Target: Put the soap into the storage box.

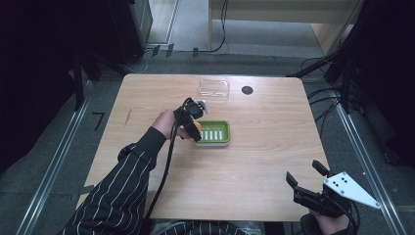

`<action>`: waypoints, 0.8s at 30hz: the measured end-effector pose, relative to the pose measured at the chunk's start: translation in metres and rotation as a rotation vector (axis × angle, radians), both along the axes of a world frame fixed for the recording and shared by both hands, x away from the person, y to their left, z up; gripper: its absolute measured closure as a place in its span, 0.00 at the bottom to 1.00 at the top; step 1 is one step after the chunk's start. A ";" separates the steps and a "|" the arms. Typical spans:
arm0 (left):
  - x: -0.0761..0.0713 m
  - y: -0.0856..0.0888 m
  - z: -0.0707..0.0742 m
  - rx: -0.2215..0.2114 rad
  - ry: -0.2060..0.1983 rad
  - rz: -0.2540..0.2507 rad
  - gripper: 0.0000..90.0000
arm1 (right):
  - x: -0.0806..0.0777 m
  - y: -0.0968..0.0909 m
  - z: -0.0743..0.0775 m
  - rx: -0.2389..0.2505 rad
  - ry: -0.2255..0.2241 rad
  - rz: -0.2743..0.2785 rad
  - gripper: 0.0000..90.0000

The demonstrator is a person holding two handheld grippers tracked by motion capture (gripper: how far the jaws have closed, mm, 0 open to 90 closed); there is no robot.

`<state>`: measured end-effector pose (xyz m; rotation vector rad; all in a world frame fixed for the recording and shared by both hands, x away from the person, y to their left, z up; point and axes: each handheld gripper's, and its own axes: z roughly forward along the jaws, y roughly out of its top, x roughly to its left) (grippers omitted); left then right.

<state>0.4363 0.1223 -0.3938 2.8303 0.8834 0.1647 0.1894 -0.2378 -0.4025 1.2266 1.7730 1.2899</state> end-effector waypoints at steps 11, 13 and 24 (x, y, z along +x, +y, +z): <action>0.004 -0.006 -0.002 0.003 0.004 -0.021 0.29 | -0.003 -0.002 0.000 0.002 0.000 -0.004 0.15; 0.004 -0.007 -0.001 0.002 0.003 -0.020 0.29 | -0.002 -0.001 0.000 -0.002 0.002 -0.002 0.15; 0.008 -0.014 0.000 -0.010 -0.009 -0.033 0.29 | -0.002 0.000 0.000 -0.004 0.003 -0.001 0.15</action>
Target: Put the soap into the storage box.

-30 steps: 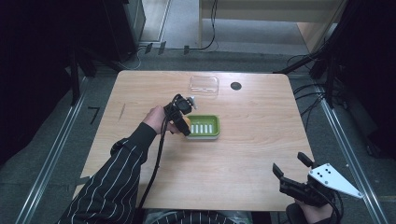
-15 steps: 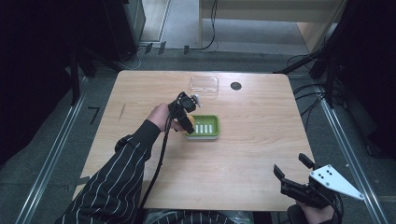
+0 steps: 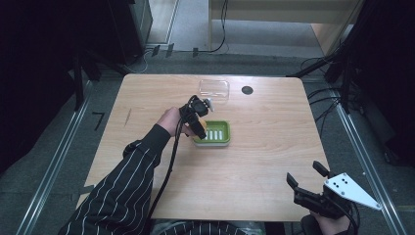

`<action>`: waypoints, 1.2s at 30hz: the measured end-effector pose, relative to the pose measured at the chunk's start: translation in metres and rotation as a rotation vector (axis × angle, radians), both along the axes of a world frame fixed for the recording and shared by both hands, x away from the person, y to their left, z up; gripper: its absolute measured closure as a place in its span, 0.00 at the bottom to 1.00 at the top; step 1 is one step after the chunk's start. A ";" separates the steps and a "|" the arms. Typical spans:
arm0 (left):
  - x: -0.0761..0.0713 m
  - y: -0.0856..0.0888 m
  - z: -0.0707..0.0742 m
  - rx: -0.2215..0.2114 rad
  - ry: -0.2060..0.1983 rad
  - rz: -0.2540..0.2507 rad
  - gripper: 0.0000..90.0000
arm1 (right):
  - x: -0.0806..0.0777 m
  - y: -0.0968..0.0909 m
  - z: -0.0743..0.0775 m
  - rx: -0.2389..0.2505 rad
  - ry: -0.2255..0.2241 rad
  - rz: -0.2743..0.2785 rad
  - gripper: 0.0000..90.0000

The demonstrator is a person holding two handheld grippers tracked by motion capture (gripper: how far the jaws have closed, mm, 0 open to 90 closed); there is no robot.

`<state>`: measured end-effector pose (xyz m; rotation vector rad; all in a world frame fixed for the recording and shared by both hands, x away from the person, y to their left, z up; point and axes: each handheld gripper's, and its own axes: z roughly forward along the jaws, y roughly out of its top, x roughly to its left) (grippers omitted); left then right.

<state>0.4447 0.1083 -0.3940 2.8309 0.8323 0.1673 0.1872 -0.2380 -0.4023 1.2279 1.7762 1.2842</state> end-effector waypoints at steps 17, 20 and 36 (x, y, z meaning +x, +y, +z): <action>0.008 -0.013 -0.007 0.007 0.003 -0.011 0.29 | -0.001 0.000 0.000 -0.001 0.001 -0.002 0.15; 0.010 -0.016 -0.010 0.010 0.003 -0.013 0.29 | -0.001 0.000 0.000 -0.003 0.001 -0.002 0.15; 0.019 -0.029 -0.023 0.020 0.007 -0.023 0.29 | -0.001 -0.001 0.000 -0.004 -0.002 -0.002 0.15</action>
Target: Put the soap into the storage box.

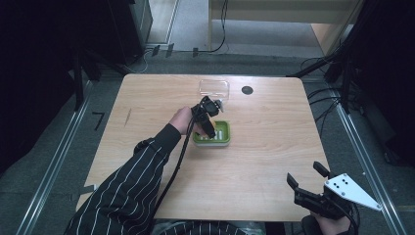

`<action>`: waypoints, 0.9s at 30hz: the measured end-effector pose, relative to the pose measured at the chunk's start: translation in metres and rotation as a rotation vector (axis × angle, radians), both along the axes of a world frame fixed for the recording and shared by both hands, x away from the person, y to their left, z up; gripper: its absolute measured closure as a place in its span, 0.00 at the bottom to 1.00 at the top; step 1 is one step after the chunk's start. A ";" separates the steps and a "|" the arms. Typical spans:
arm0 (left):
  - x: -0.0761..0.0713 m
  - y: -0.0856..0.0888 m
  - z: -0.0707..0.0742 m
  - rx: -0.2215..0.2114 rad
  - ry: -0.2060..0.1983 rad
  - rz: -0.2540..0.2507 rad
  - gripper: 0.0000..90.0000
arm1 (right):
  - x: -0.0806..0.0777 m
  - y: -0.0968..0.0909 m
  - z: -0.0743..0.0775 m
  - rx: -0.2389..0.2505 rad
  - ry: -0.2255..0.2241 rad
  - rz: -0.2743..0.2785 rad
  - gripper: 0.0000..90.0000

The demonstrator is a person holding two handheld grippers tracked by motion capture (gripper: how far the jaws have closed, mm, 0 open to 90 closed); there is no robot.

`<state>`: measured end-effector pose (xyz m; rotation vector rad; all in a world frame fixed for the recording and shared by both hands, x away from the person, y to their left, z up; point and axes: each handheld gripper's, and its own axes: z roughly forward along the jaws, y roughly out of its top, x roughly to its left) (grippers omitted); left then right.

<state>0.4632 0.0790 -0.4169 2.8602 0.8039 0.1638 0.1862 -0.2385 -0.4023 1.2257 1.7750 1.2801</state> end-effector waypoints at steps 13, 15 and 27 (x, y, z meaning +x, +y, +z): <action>0.004 0.000 -0.008 -0.016 0.010 0.031 0.29 | 0.000 0.000 0.000 0.001 0.002 0.002 0.15; 0.004 -0.001 -0.009 -0.016 0.015 0.030 0.29 | 0.000 0.000 0.000 0.001 0.002 0.002 0.15; 0.004 -0.003 -0.016 -0.012 0.007 0.013 0.28 | 0.001 0.000 0.000 0.001 0.001 0.003 0.15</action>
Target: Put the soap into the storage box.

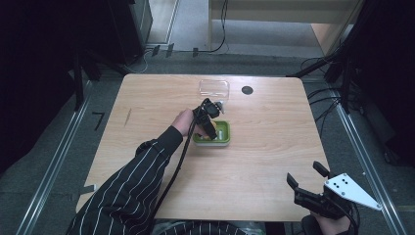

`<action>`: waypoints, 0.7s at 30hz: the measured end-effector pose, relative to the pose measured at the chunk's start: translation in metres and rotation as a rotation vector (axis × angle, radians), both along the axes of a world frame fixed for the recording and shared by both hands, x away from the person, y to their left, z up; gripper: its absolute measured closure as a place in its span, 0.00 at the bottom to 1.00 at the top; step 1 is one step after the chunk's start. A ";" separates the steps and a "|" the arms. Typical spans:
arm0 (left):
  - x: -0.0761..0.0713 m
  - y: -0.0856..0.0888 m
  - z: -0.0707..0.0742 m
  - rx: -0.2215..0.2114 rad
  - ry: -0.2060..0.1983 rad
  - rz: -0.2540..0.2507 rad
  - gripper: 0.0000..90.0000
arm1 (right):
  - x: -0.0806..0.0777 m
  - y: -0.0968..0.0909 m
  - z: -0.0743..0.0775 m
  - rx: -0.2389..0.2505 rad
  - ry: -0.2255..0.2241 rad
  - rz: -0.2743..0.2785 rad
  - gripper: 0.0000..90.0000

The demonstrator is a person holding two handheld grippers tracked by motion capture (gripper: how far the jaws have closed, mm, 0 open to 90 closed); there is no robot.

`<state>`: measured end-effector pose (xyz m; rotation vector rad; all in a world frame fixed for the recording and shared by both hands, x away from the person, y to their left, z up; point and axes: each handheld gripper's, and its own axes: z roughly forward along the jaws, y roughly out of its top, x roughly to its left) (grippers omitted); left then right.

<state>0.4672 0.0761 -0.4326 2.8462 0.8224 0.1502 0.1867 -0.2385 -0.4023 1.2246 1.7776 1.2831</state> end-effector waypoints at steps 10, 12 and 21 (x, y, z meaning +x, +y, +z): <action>-0.001 -0.002 0.000 0.015 -0.012 0.000 0.28 | 0.000 0.000 0.000 0.000 0.001 0.000 0.15; -0.001 -0.002 -0.001 0.014 -0.012 0.001 0.28 | 0.000 0.000 0.000 0.000 0.001 0.000 0.15; -0.002 -0.003 0.000 0.011 -0.024 0.012 0.24 | 0.000 0.000 0.000 0.002 -0.001 0.001 0.15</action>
